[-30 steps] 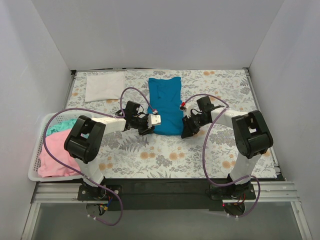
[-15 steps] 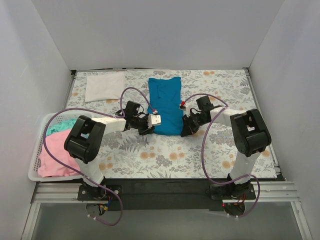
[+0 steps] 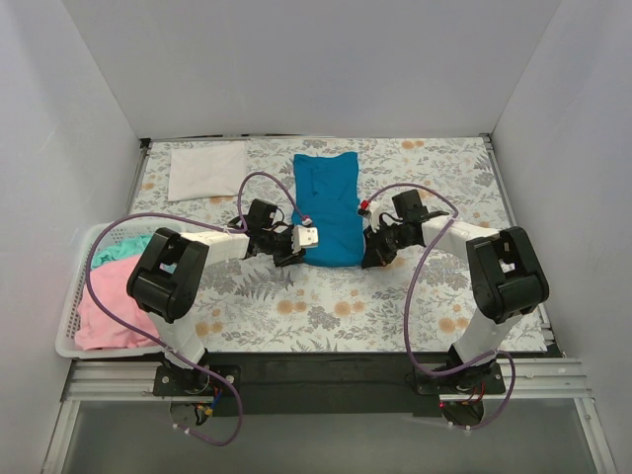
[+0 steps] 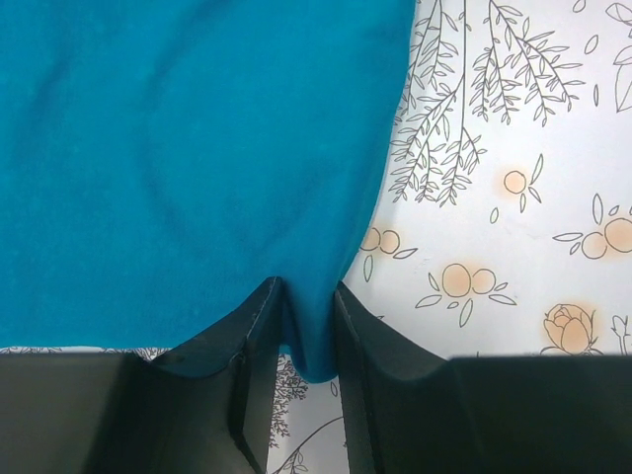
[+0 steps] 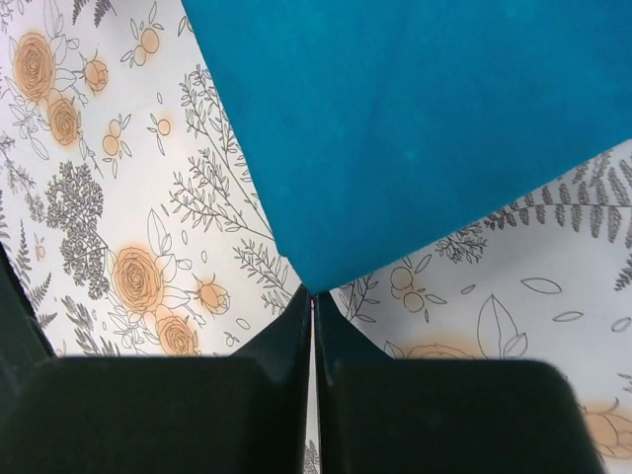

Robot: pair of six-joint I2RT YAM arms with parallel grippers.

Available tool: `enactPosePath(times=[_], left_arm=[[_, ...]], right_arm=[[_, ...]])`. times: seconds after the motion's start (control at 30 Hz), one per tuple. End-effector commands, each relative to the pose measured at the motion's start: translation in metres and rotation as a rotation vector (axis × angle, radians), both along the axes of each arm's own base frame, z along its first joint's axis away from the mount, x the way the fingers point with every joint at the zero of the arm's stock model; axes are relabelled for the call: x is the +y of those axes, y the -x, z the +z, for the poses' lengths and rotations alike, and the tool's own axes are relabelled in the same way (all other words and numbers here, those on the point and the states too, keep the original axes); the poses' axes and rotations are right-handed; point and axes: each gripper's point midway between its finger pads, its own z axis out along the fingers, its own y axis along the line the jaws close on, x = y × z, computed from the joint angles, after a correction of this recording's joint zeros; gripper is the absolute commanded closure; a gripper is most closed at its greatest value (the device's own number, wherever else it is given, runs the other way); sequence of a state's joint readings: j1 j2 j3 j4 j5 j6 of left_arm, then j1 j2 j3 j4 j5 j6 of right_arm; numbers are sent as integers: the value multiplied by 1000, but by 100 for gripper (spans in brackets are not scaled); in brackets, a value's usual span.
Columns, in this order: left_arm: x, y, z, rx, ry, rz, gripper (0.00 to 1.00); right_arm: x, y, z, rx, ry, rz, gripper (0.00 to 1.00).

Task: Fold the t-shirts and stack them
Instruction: Fold the tshirt

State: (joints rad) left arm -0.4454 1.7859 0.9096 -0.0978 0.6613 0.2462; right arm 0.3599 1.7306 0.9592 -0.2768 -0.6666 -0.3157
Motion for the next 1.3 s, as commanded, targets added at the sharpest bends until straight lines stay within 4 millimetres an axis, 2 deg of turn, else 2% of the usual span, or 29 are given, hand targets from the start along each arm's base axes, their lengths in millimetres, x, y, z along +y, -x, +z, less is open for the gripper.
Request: enactPosePath(times=[0.0, 0.17, 0.33, 0.5, 0.57, 0.63, 0.7, 0.73, 0.8, 0.87, 0.9, 0.97, 1.07, 1.27], left_arm=[[19, 11, -24, 49, -99, 25, 75], [20, 9, -24, 40, -107, 31, 78], [24, 11, -25, 44, -117, 26, 92], [28, 20, -22, 37, -122, -11, 98], [24, 26, -14, 33, -99, -40, 96], [20, 31, -7, 32, -77, -59, 90], [17, 34, 3, 21, -63, -65, 73], [16, 35, 8, 18, -51, -65, 69], [16, 39, 20, 10, -34, -63, 60], [19, 43, 24, 7, -33, -54, 55], [22, 46, 28, -1, -28, -51, 54], [26, 49, 29, -3, -29, -47, 53], [29, 50, 29, -6, -28, -42, 53], [21, 36, 29, -15, -10, -26, 55]], right_arm=[[-7, -6, 9, -76, 17, -8, 99], [-14, -6, 6, -85, 42, -13, 99], [-25, -4, -4, -84, 108, -16, 99], [-30, -1, -11, -82, 147, -1, 99], [-25, 2, -9, -75, 141, 24, 99], [-15, 8, -3, -82, 112, 82, 99], [-6, 16, 4, -69, 100, 133, 99], [-5, 17, 6, -70, 100, 149, 96], [-10, 17, 12, -96, 124, 170, 86], [-16, 14, 21, -175, 142, 192, 80], [-19, 14, 21, -200, 158, 201, 73], [-21, 11, 31, -282, 160, 237, 65], [-22, 9, 31, -347, 193, 269, 51], [-1, 7, 34, -478, 207, 360, 41]])
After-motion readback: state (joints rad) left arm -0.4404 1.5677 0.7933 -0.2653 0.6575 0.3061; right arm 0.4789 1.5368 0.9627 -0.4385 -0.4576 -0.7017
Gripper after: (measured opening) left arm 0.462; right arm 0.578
